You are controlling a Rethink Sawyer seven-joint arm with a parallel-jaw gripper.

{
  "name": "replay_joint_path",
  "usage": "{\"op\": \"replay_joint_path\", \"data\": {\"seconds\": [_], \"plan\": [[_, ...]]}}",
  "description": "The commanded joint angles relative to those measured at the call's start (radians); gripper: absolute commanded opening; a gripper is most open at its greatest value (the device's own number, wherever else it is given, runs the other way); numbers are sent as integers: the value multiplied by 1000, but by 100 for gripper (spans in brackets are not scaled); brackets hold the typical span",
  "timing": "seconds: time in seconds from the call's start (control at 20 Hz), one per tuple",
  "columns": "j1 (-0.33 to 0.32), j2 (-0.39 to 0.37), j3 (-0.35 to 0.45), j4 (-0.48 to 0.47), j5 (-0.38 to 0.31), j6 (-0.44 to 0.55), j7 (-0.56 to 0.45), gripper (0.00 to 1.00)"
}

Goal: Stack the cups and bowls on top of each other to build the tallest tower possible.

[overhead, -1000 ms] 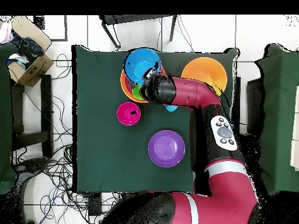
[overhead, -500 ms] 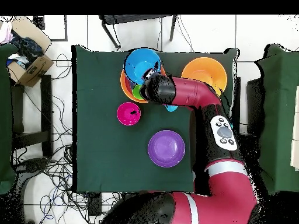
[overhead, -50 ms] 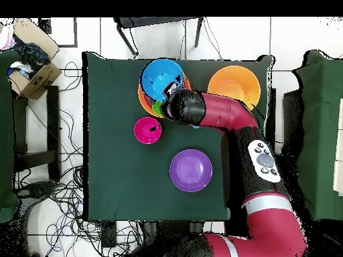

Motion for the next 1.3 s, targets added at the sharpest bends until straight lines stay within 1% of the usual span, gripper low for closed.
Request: {"op": "replay_joint_path", "data": {"seconds": [0.05, 0.25, 0.4, 0.55, 0.75, 0.9, 1.05, 1.3], "plan": [[-26, -65, 114, 112, 51, 93, -25, 0], [-26, -88, 114, 112, 65, 122, -35, 0], [-27, -123, 112, 138, 79, 145, -32, 0], [-14, -157, 101, 179, 94, 149, -3, 0], [9, -183, 94, 228, 118, 133, 36, 0], [32, -204, 78, 245, 134, 139, 58, 0], [44, -215, 68, 254, 143, 136, 65, 0], [49, -210, 52, 238, 141, 127, 46, 0]]}}
